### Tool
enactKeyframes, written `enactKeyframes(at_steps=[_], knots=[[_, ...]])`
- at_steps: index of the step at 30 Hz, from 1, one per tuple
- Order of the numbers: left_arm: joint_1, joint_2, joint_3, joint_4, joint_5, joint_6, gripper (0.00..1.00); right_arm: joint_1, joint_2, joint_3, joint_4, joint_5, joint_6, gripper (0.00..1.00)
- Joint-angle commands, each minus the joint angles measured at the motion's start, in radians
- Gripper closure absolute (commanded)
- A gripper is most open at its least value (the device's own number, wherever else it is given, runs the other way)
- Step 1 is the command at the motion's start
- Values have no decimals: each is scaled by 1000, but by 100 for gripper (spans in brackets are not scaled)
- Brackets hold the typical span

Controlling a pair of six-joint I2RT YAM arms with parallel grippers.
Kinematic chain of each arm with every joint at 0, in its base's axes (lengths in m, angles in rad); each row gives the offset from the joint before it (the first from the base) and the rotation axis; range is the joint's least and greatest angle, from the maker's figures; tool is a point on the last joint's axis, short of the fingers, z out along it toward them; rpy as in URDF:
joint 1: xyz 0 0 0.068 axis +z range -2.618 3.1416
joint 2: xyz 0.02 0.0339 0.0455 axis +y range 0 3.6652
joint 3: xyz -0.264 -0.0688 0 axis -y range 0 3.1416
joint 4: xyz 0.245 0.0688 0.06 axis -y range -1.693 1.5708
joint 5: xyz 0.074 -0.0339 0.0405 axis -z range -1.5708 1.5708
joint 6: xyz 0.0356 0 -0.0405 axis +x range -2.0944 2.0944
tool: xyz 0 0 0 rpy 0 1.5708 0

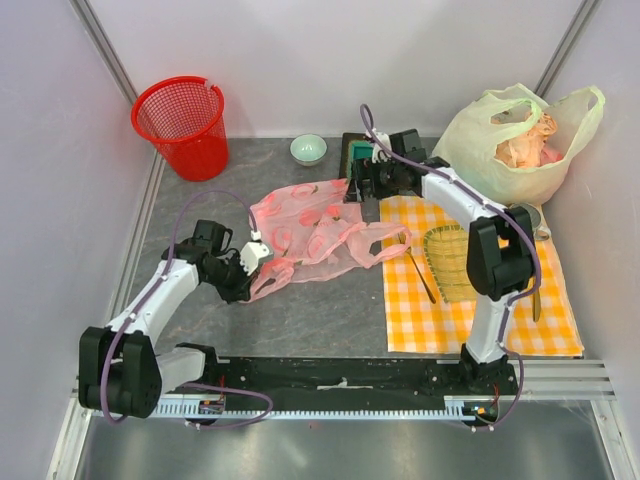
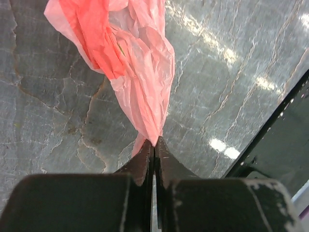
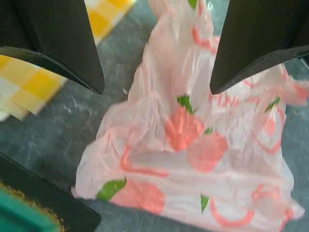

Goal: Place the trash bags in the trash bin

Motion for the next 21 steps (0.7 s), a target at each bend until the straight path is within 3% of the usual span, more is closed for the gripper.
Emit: enactKeyframes(at_steps=[1,10,16,17,18,19,20,21], knots=[[3,11,47,34,52,-136,98,-35,-154,1,-228,-93,-216,2],[3,20,79,6,95,-107,87,-138,-284,-166,-473,-146,-518,2],[3,44,90,-3,118,-68,77,-143,-291,-293,-334,-56,-507,2],[3,49,94,-3,119,-66,74,-149,-280,-293,-332,-52,-512,2],[3,67,99,-4,119,-67,63,-156,-269,-296,-331,-58,-510,3],[3,76,107,-10,124,-68,58,-173,-254,-299,-322,-83,-505,8],[11,84,116,-10,130,-64,53,-179,-248,-300,-320,-99,-499,26],[15,95,119,-10,154,-58,47,-182,-241,-296,-319,-109,-496,38]])
